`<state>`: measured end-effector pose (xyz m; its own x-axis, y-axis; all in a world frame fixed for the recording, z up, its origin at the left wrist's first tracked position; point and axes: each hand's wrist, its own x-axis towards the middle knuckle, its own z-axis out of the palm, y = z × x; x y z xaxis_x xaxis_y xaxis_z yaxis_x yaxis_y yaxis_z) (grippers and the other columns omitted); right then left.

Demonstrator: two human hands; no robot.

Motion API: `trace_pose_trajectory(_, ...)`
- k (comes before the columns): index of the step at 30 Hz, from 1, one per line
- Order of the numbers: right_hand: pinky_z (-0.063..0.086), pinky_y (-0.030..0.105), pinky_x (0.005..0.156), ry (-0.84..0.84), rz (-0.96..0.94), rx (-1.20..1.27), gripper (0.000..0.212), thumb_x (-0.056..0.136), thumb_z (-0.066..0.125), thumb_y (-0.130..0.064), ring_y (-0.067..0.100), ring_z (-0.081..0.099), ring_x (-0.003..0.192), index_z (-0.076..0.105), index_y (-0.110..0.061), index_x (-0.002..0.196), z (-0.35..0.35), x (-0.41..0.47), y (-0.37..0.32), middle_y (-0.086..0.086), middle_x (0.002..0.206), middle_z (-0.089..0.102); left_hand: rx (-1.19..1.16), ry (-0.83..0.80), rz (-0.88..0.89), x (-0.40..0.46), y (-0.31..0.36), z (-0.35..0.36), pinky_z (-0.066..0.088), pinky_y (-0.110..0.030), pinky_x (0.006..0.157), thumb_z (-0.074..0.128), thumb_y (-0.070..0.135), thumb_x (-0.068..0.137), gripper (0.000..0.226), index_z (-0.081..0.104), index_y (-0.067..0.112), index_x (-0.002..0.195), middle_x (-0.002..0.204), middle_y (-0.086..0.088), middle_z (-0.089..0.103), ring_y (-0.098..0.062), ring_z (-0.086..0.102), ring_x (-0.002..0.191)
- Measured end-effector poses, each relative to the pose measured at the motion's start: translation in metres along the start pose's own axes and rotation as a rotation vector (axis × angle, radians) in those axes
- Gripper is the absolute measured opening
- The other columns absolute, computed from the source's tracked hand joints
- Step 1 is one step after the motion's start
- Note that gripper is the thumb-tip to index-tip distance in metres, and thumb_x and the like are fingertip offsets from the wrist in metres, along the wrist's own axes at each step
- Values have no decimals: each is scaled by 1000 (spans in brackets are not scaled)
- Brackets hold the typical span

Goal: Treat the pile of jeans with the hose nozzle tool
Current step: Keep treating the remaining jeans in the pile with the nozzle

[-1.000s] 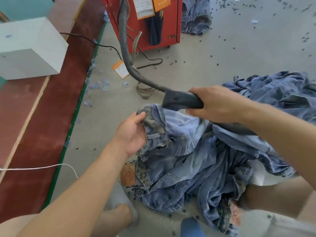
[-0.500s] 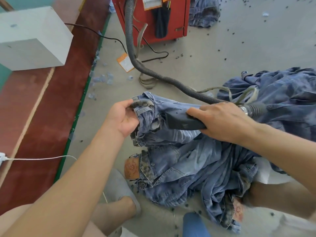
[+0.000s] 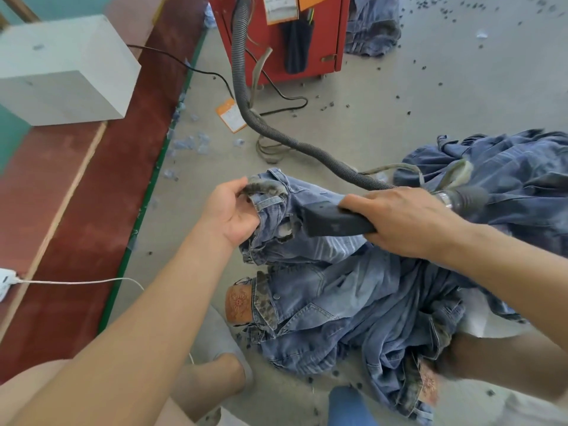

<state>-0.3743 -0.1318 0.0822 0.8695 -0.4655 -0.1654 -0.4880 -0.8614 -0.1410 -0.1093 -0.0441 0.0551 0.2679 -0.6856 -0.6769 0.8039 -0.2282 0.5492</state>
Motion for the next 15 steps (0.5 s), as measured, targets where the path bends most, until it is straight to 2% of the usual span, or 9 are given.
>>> trace_pose_trajectory(2,56,41,70,96,-26,162,37,96,61,-36,21,67,85,47,-37,131,-4,5,-5,-9,102,67,-5,-9,17,-2,0,0,43,-55,112,37,24,111,43,51,-3,141,147,-24,55,-40,56,133)
trace_pose_trajectory(4,51,29,65,204,2,343,38,94,64,-39,12,65,75,52,-37,130,-17,9,-2,-14,92,67,-18,-29,27,-4,3,-1,47,-57,105,36,27,110,43,52,1,139,144,-22,58,-40,59,129)
trace_pose_trajectory(7,41,17,61,267,106,415,36,91,70,-42,-1,60,70,54,-39,122,-38,10,12,-19,81,63,-26,-109,1,-10,3,-2,43,-62,110,35,28,108,45,52,3,142,145,-21,59,-41,58,132)
trace_pose_trajectory(12,43,18,62,59,141,335,27,86,72,-53,-2,60,70,59,-42,107,-54,3,26,-18,76,65,-67,-220,14,-16,7,0,43,-63,110,36,36,108,52,44,3,147,140,-21,61,-45,59,130)
trace_pose_trajectory(15,52,28,65,-85,79,222,28,83,66,-59,-1,62,69,59,-46,107,-50,4,8,-22,75,66,-131,-261,16,-19,6,3,38,-66,113,37,38,106,56,41,2,149,141,-28,59,-50,58,129)
